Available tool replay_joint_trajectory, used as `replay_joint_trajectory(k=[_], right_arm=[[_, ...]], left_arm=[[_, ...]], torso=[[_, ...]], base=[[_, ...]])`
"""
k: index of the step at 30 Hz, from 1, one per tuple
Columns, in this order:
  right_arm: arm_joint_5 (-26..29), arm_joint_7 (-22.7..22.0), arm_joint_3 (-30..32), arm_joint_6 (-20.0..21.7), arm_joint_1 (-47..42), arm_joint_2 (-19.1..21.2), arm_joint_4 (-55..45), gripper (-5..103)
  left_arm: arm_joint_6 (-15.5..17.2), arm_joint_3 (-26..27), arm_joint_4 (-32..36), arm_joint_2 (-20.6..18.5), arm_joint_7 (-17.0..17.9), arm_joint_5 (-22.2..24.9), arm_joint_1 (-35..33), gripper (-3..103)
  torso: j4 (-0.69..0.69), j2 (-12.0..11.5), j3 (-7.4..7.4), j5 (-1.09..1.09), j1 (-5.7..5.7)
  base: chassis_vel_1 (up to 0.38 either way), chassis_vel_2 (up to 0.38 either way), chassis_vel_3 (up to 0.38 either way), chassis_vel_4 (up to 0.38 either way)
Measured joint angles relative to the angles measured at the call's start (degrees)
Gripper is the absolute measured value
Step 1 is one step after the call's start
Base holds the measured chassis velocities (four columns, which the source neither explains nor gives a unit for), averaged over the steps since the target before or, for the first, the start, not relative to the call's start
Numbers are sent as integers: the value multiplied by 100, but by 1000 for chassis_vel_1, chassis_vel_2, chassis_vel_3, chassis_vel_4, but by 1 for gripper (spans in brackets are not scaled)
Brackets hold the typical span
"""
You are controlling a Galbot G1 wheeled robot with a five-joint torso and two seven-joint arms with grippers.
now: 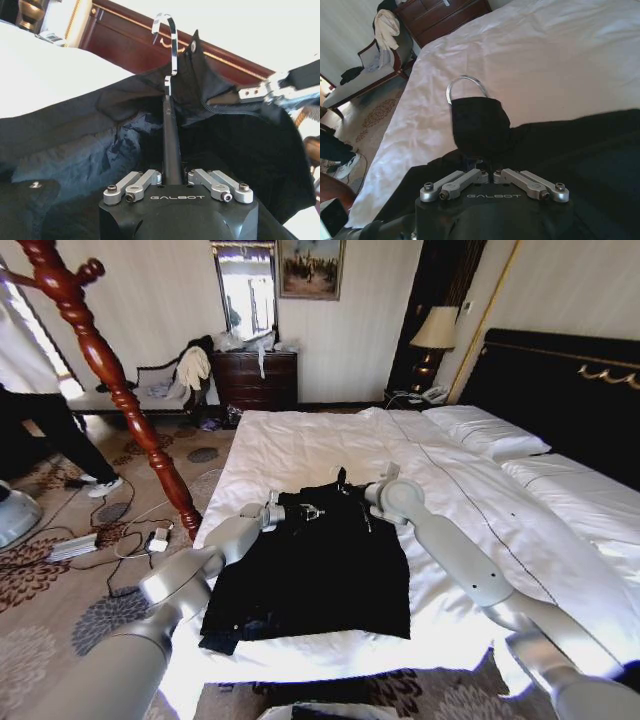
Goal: Pick up the clothes from the bed and hang them on the clothes hanger.
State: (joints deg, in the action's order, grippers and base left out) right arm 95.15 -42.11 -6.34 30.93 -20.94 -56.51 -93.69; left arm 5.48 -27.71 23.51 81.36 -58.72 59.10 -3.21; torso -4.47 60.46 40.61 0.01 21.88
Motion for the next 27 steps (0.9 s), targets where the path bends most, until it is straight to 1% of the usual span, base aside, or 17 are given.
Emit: replay_joint_trajectory(k=[7,10,13,17,18,22,26,27], right_arm=[[-195,144,53,-20,-135,-82,228,0],[-342,232,89,-64,-283,-163,311,0],[-463,313,89,-96,-325,-266,411,0],[-731,535,83,-173,-314,-538,751,0],[-731,535,83,-173,-314,-538,751,0],[-905,654,69,-237,-293,-770,982,0],[-1030,796,62,-240,-369,-741,997,-1],[-1041,828,64,-243,-413,-699,955,4]], left_arm=[[23,58,-92,-23,-14,39,-86,16],[25,141,-246,2,-35,40,-87,16],[25,218,-380,44,-67,-13,-77,16],[26,282,-436,90,-77,-50,-84,16],[26,282,-436,90,-77,-50,-84,16],[49,435,-580,181,-63,-134,-88,16],[75,414,-605,176,-58,-174,-87,16],[78,409,-623,179,-41,-185,-87,16]], torso=[[2,0,1,-2,0],[-1,0,0,-1,0],[0,0,0,-1,0],[1,0,0,-1,0],[1,0,0,-1,0],[1,0,1,-1,0],[2,0,1,-1,0],[1,0,1,-1,0]], base=[[0,0,0,0],[0,0,0,0],[0,0,0,0],[0,0,0,0],[0,0,0,0],[0,0,0,0],[0,0,0,0],[0,0,0,0]])
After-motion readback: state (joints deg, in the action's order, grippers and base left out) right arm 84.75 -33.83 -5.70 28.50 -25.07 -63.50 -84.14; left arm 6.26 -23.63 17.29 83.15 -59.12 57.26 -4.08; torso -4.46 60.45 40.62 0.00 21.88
